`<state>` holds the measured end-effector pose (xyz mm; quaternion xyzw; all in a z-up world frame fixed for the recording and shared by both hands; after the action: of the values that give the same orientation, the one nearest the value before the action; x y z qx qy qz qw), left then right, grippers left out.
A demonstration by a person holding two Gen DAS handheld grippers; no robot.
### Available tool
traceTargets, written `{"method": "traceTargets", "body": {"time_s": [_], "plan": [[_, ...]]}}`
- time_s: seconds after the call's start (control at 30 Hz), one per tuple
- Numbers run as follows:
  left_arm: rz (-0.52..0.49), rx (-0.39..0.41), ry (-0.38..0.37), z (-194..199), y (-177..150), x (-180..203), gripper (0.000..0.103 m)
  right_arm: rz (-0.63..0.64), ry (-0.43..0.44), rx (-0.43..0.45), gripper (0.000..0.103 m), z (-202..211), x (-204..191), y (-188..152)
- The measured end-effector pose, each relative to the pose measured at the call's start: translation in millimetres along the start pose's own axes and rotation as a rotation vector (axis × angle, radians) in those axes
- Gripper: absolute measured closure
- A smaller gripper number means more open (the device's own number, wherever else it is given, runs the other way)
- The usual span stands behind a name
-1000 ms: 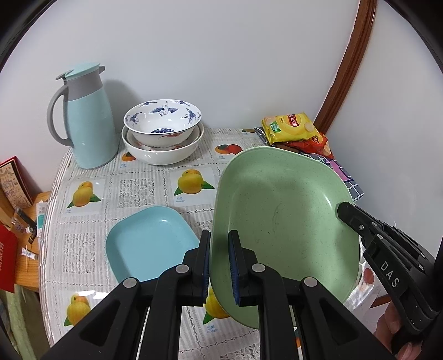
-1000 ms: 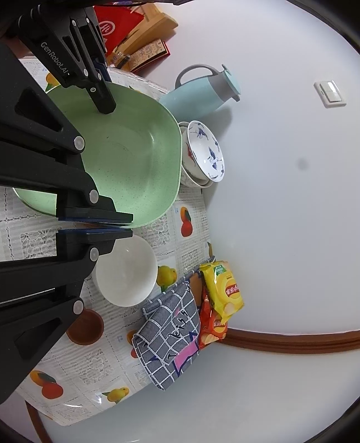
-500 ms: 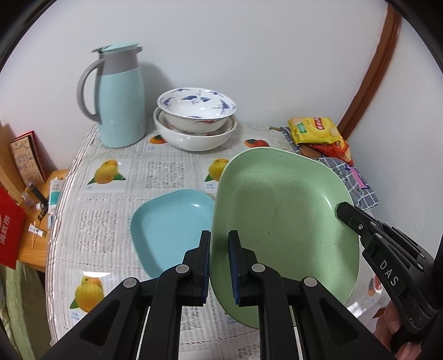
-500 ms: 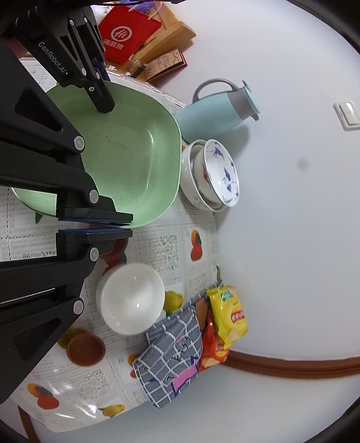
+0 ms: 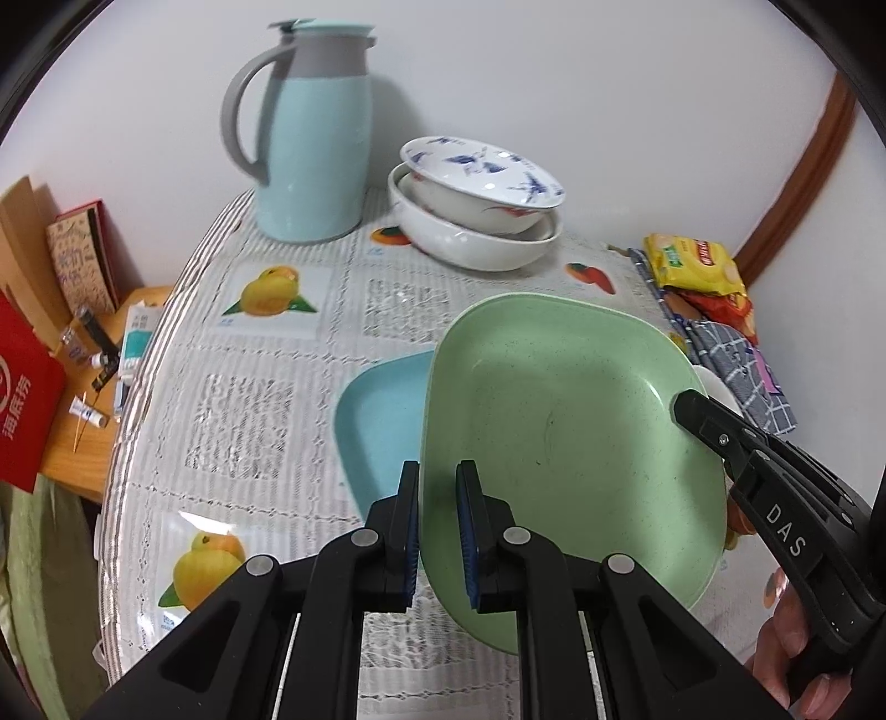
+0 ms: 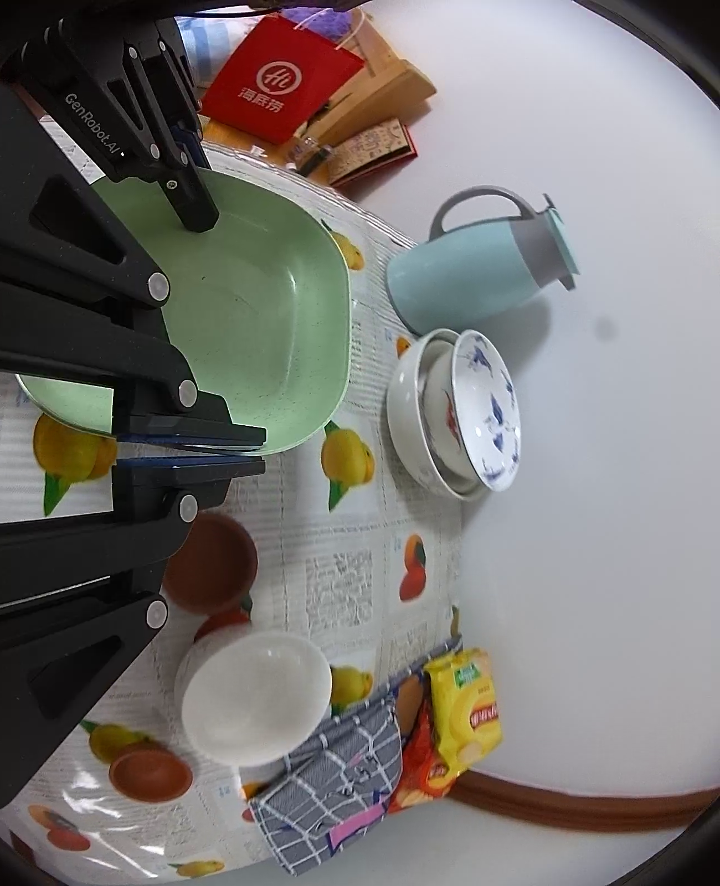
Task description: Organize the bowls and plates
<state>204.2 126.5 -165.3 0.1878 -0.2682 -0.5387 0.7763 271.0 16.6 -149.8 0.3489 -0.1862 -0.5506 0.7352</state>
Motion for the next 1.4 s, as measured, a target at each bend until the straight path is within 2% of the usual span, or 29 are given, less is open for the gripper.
{"method": "traceTargets", "body": {"time_s": [0.77,1.0,1.4], "plan": [[0.038,-0.119,0.036,-56,-24,-29,0.091,0.063,0.012,-0.129,0.1,-74,-15,-20],[0.049,-0.132,0.04,-65,-23,-30,0.091,0.092,0.02,-0.137,0.098,-92,-19,-15],[0.044,-0.13,0.06,-65,-20,-30,0.09,0.152,0.059,-0.101,0.094,-111,-28,-7]]}}
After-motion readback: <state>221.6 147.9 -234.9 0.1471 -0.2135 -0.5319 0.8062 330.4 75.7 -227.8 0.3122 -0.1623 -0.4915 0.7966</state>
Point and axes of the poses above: each gripper's, at about its wrist camera, not at the fingertips, and z roughly against the way its jaws point, x to its right, y to its top, the point moved 10 cm from there along -z, roughly the way its jaws point, and after that the axes turned 5 degrees about x, right-handed, at the moved point
